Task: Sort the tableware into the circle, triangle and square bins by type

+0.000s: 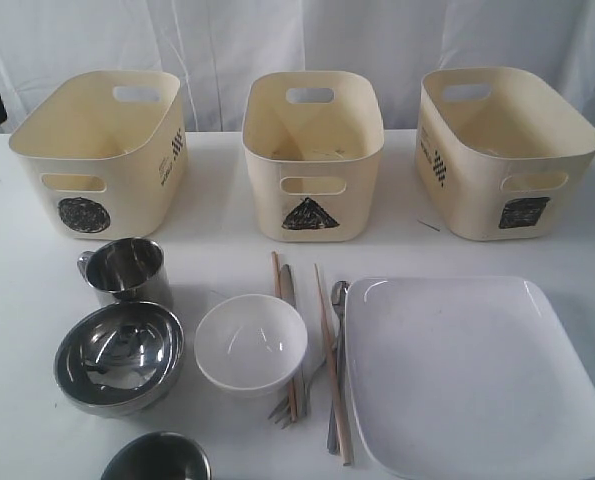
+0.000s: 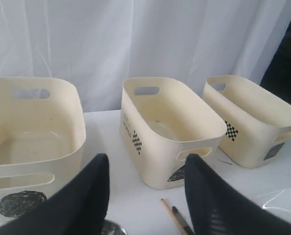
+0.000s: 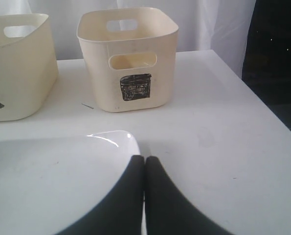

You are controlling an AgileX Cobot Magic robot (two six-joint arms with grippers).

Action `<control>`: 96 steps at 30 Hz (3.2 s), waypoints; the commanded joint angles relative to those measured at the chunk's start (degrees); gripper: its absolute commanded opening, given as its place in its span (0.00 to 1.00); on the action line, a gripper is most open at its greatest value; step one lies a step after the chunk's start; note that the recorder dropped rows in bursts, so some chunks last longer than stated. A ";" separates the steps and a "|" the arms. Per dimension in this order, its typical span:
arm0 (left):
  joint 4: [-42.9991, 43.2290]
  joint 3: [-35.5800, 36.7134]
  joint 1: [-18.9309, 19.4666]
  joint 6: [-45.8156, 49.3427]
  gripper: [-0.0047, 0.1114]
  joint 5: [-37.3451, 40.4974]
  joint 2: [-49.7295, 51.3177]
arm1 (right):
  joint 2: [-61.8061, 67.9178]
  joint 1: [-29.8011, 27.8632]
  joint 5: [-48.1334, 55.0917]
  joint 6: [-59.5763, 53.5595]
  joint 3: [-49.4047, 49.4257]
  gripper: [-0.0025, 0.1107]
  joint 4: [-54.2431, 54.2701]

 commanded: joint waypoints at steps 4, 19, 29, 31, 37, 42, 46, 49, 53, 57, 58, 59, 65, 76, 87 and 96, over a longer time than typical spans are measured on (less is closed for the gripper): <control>-24.92 2.06 -0.31 23.40 0.49 2.69 -0.54 | -0.33 0.34 -0.80 -0.59 0.32 0.02 0.00; -72.70 3.76 -9.31 92.40 0.49 32.29 -0.54 | -0.33 0.34 -0.80 -0.59 0.32 0.02 0.00; -94.37 -5.08 -17.04 109.48 0.49 64.93 -0.65 | -0.33 0.34 -0.80 -0.59 0.32 0.02 0.00; -94.37 -8.21 -17.04 109.38 0.49 69.42 -0.02 | -0.33 0.34 -0.80 -0.59 0.32 0.02 0.00; -94.78 -14.95 -17.04 108.89 0.49 77.89 5.55 | -0.33 0.34 -0.80 -0.59 0.32 0.02 0.00; -100.12 -17.65 -17.04 109.32 0.49 77.64 12.50 | -0.33 0.34 -0.80 -0.59 0.32 0.02 0.00; -103.11 -17.92 -16.30 109.44 0.49 76.27 16.64 | -0.33 0.34 -0.80 -0.59 0.32 0.02 0.00; -103.11 -17.92 -14.29 109.54 0.49 74.97 19.11 | -0.33 0.34 -0.80 -0.59 0.32 0.02 0.00; -103.81 -18.20 -11.62 110.38 0.49 70.40 22.51 | -0.33 0.34 -0.80 -0.59 0.32 0.02 0.00; -104.98 -18.20 -10.06 110.50 0.49 65.89 27.02 | -0.33 0.34 -0.80 -0.59 0.32 0.02 0.00; -105.47 -18.20 -9.93 110.40 0.49 63.74 28.36 | -0.33 0.34 -0.80 -0.59 0.32 0.02 0.00; -106.58 -18.20 -9.93 110.40 0.49 61.79 29.49 | -0.33 0.34 -0.80 -0.59 0.32 0.02 0.00; -108.96 -18.20 -9.93 104.83 0.53 52.72 35.78 | -0.33 0.34 -0.80 -0.59 0.32 0.02 0.00; -108.96 -18.20 -9.93 101.38 0.58 48.38 42.68 | -0.33 0.34 -0.80 -0.59 0.32 0.02 0.00; -108.96 -18.20 -9.93 101.38 0.57 46.19 45.83 | -0.33 0.34 -0.80 -0.59 0.32 0.02 0.00; -108.96 -18.20 -9.93 101.38 0.57 43.93 48.75 | -0.33 0.34 -0.80 -0.59 0.32 0.02 0.00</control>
